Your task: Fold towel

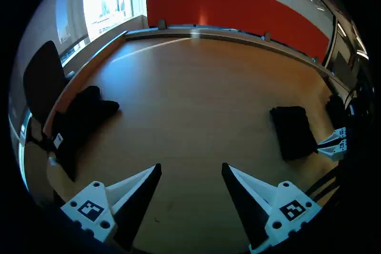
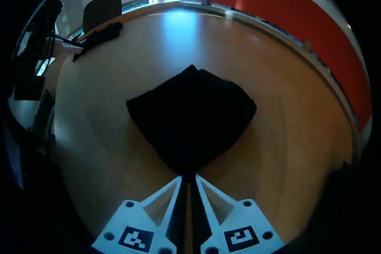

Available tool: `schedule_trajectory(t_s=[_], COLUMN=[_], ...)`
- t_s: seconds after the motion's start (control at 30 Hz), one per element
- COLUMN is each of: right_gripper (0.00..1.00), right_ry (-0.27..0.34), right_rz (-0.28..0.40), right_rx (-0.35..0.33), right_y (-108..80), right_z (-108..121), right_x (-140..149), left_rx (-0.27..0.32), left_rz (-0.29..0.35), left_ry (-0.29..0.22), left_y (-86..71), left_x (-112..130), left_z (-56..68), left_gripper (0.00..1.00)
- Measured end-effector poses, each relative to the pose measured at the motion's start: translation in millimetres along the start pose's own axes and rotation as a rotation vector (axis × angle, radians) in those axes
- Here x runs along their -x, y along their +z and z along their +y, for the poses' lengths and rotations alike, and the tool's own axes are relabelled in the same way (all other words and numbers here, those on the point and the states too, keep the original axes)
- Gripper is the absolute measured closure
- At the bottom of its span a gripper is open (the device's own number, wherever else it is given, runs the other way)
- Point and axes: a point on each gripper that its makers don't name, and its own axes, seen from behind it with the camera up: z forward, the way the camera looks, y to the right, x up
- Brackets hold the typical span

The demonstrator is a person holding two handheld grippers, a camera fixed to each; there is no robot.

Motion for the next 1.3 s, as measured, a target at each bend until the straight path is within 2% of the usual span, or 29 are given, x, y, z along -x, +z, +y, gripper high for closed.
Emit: schedule_trajectory(t_s=[0.17, 0.4, 0.77, 0.97, 1.3], right_gripper=[0.95, 0.95, 0.95, 0.95, 0.95], right_ry=[-0.02, -0.045, -0.087, -0.084, -0.061], right_rz=[0.048, 0.143, 0.274, 0.313, 0.319], right_rx=[0.025, 0.047, 0.074, 0.09, 0.157], right_y=[-13.9, -37.4, -84.7, -105.0, -126.1], right_z=[10.5, 24.2, 43.8, 56.8, 99.4], right_x=[-28.1, -87.1, -163.2, -181.0, -180.5], left_rx=[0.005, 0.016, 0.028, 0.037, 0.047], left_rz=[0.008, 0.024, 0.054, 0.064, 0.066], left_ry=[-0.004, -0.011, -0.014, -0.019, -0.008], left_y=[1.1, 1.1, 0.1, 0.4, 2.3], left_x=[-3.5, -9.9, -22.6, -28.4, -33.0], left_z=[1.2, 5.6, 11.6, 15.3, 22.3], left_gripper=[0.06, 0.06, 0.06, 0.06, 0.06])
